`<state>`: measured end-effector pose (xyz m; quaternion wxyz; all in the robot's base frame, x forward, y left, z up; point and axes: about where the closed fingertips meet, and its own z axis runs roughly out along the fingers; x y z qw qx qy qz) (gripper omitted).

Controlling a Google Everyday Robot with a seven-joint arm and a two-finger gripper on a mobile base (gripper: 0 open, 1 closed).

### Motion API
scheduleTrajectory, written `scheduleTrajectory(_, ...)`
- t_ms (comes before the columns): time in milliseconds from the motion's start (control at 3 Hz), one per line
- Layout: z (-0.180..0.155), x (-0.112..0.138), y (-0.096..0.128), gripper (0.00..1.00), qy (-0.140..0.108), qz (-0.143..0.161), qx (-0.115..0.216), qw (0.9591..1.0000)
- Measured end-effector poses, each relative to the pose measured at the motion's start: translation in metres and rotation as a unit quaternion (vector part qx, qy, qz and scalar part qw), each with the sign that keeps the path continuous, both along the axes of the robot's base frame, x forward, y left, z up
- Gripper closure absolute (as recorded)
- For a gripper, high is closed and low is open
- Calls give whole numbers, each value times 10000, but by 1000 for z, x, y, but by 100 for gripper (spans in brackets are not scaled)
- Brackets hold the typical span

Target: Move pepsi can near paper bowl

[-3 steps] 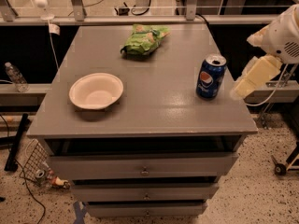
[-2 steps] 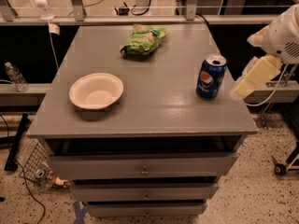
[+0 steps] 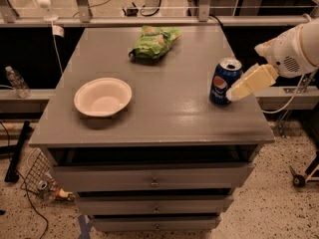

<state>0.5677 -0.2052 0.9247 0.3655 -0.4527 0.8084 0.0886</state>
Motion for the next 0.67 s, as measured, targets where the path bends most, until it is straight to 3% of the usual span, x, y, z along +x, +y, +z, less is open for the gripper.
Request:
scheduleTrajectory(333,-13,18,10,0,-139,-77,523,9985)
scheduleTrajectory(667,-21,28,19,15,-181,-99,847,9962)
